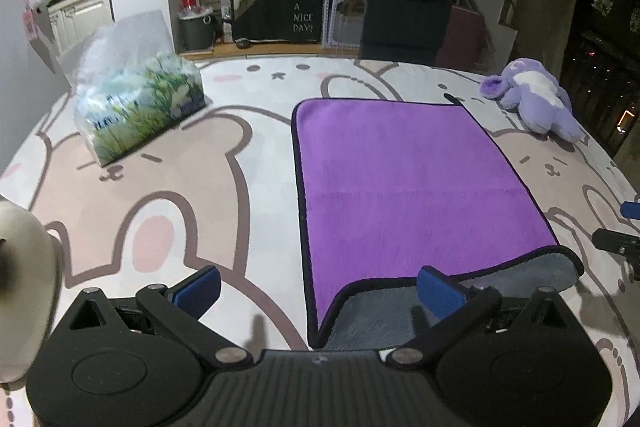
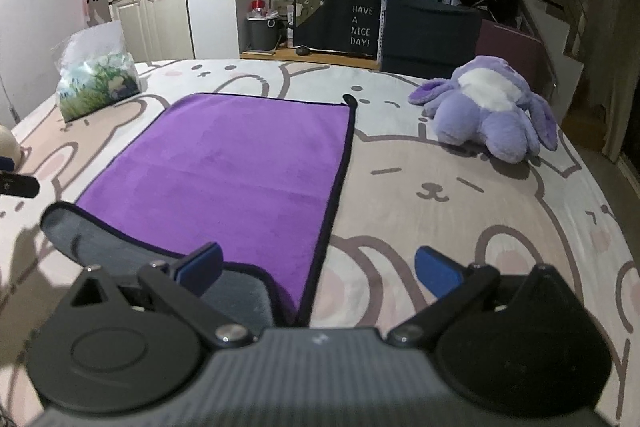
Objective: Fold towel
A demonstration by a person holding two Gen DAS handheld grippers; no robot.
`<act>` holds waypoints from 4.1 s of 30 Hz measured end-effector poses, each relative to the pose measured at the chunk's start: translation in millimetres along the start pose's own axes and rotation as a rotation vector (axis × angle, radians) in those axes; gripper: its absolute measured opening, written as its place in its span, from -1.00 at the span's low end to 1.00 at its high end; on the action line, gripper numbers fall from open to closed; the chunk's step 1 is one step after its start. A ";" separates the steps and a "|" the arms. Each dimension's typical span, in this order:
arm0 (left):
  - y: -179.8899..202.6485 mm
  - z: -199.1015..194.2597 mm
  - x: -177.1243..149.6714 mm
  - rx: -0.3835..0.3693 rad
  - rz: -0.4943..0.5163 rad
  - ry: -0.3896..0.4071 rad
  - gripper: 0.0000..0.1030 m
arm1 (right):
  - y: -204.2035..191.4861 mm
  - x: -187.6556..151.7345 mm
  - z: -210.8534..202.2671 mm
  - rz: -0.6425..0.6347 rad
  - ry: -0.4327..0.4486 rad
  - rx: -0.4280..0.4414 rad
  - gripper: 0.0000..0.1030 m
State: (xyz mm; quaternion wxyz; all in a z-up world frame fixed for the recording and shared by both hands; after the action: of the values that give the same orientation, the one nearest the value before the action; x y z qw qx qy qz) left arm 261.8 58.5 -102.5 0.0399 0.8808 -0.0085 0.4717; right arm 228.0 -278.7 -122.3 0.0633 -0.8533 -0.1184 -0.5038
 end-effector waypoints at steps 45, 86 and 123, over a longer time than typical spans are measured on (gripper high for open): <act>-24.9 36.1 -31.3 -0.329 -0.129 -0.163 -0.56 | 14.6 -35.1 56.2 0.191 -0.277 0.405 -0.59; -24.4 66.9 11.2 -0.341 -0.098 -0.089 -0.92 | 28.1 7.0 62.1 0.232 -0.157 0.369 -0.91; -42.6 181.7 112.9 -0.264 -0.095 0.011 -0.92 | 68.9 81.5 182.2 0.264 -0.047 0.308 -0.91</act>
State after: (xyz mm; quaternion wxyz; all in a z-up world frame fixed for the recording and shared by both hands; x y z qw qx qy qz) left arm 477.6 89.2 -111.5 0.1776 0.8648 -0.0287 0.4688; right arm 438.1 -292.5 -138.5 0.2555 -0.8534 -0.0824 -0.4469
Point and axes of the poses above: each gripper's, at about its wrist camera, not at the fingertips, and z roughly the way its jaws point, y to its right, x to its top, the point moved 4 cm from there along z, roughly the way its jaws point, and after that the axes turned 15 degrees about y, right-handed, at the moved point
